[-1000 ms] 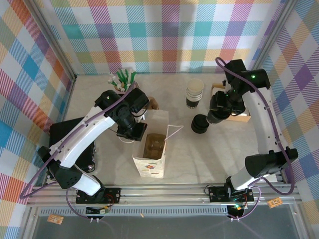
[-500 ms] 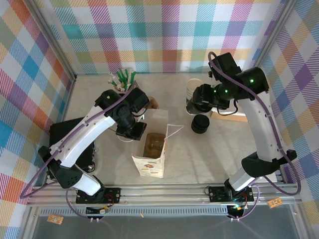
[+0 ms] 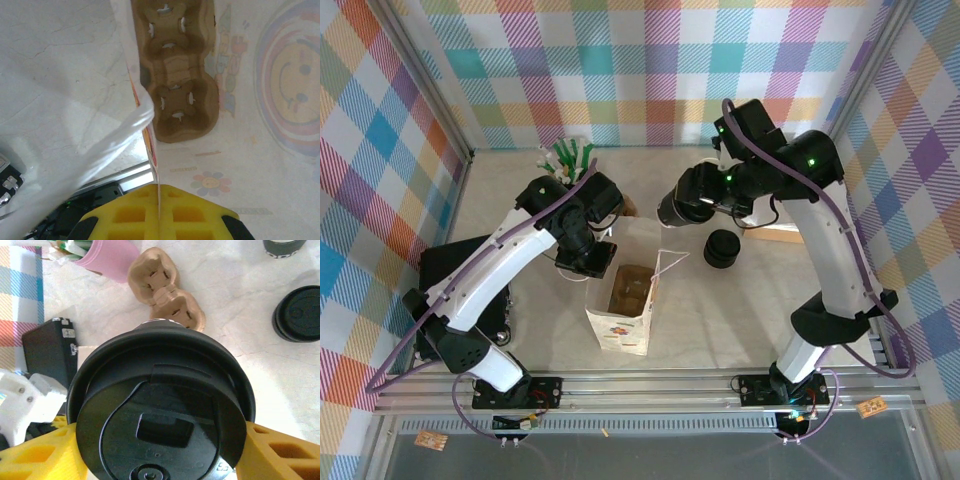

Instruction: Pack the takeout coffee

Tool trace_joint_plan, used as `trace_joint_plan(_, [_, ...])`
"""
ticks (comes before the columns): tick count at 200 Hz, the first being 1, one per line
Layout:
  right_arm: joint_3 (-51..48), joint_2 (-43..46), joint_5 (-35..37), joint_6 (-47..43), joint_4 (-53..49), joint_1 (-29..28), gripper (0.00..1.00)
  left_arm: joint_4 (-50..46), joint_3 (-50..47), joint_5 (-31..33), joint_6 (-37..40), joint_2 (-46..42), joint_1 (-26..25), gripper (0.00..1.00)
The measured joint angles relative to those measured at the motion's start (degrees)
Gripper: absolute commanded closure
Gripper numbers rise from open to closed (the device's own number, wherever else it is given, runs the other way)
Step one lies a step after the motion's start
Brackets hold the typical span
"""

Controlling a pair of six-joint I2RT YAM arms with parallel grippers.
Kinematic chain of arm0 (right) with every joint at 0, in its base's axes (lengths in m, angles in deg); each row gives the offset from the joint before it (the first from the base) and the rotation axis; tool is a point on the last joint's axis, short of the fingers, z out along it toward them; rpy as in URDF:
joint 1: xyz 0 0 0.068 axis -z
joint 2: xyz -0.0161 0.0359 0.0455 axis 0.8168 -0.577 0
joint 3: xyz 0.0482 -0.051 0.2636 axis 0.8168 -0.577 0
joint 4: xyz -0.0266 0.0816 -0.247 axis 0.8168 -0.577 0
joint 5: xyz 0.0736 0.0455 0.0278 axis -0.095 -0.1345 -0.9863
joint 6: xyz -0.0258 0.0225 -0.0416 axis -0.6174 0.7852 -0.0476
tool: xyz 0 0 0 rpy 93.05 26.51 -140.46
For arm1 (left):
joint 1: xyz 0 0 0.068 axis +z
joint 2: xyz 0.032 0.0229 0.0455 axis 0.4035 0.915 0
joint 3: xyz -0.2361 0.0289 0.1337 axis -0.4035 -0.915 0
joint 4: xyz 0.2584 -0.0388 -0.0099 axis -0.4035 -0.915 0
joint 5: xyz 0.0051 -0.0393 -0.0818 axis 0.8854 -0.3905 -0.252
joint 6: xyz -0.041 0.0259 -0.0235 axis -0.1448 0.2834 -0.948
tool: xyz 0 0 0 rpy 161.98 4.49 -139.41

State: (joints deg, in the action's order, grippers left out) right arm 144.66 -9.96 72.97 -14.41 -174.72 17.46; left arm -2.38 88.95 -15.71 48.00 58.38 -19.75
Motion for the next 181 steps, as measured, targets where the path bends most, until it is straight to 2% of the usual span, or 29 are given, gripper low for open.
trace_joint_plan(74, [4.79, -0.68, -2.82, 2.97, 0.02, -1.86, 0.68, -0.48, 0.87, 0.79, -0.24, 0.68, 0.00, 1.00])
trace_joint_plan(125, [5.70, -3.65, -3.50, 5.18, 0.02, -7.43, 0.68, -0.35, 1.49, 0.72, -1.09, 0.83, 0.00, 1.00])
trace_joint_plan(181, [4.20, -4.26, -3.13, 8.28, 0.00, -10.78, 0.69, 0.92, 1.49, -0.22, -1.77, 0.83, 0.11, 1.00])
